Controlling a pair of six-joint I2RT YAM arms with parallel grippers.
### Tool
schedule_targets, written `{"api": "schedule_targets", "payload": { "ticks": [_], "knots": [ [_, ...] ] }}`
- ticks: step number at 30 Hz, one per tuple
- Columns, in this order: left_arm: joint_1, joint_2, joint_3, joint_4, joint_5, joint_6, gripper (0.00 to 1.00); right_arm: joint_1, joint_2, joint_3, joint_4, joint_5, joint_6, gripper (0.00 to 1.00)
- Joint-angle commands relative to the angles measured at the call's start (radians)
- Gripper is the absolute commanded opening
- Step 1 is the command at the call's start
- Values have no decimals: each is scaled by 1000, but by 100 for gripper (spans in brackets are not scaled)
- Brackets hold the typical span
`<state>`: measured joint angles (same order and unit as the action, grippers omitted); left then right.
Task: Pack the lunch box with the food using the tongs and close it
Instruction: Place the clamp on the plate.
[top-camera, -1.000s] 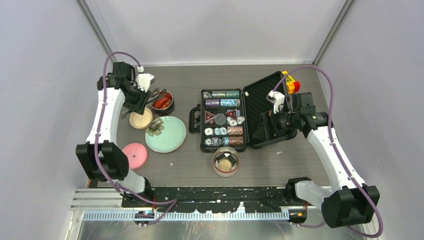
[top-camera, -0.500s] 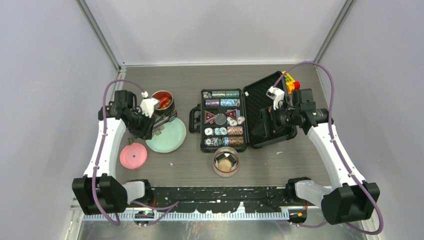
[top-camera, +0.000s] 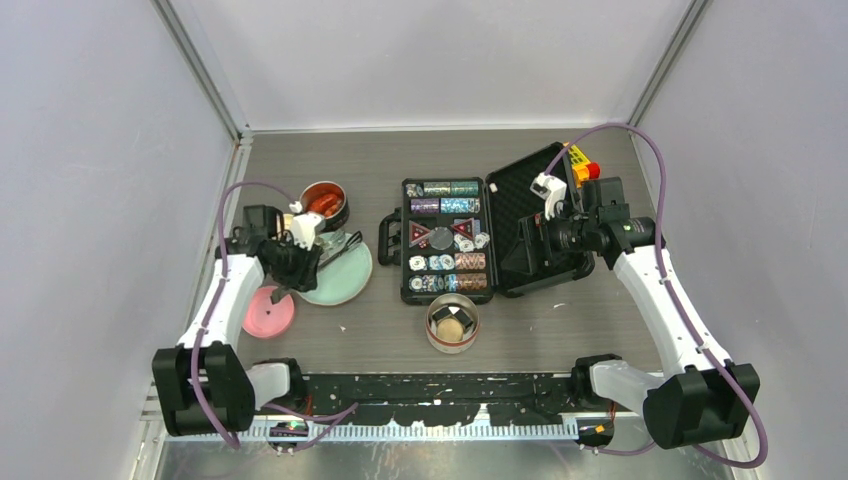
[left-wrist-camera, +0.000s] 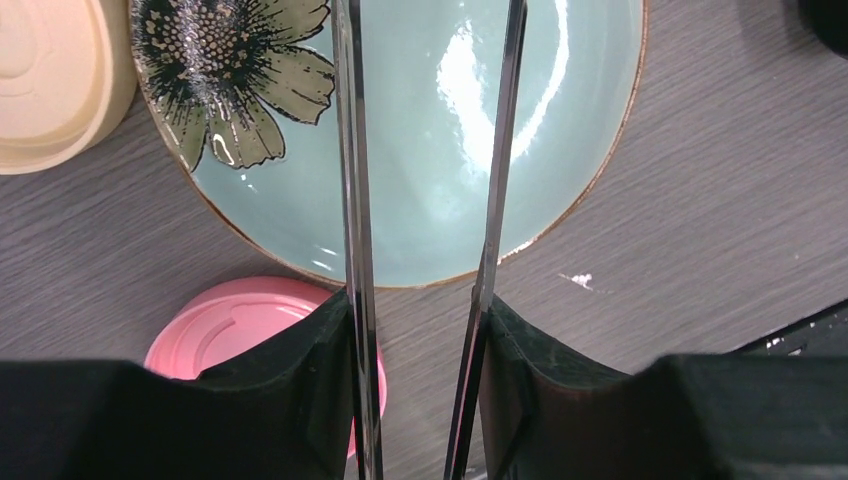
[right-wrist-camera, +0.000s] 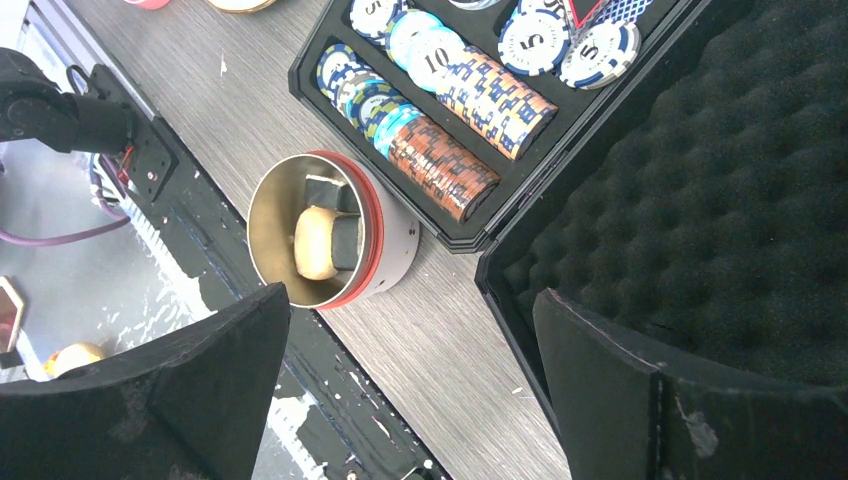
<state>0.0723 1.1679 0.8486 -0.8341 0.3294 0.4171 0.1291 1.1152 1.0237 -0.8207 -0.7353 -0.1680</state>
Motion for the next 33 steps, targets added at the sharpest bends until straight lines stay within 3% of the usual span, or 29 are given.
{"api": "schedule_targets", "payload": {
  "ticks": [1, 12, 19, 20, 31, 33],
  "knots": [
    [4, 12, -58, 158, 13, -32, 45, 5, 1, 0, 36, -20, 2, 96],
    [-15, 63, -71, 120, -44, 29, 50, 6, -2, -4, 41, -21, 0, 96],
    [-25, 96, -99, 85, -91, 93, 61, 6, 1, -6, 41, -26, -2, 96],
    [-26, 100, -99, 83, -93, 97, 67, 5, 2, -4, 42, -27, -1, 96],
    [-46, 86, -71, 17, -86, 77, 74, 6, -3, 1, 38, -25, -1, 96],
    [-46, 73, -50, -11, -83, 66, 84, 6, 3, 6, 36, -24, -1, 96]
  ]
}}
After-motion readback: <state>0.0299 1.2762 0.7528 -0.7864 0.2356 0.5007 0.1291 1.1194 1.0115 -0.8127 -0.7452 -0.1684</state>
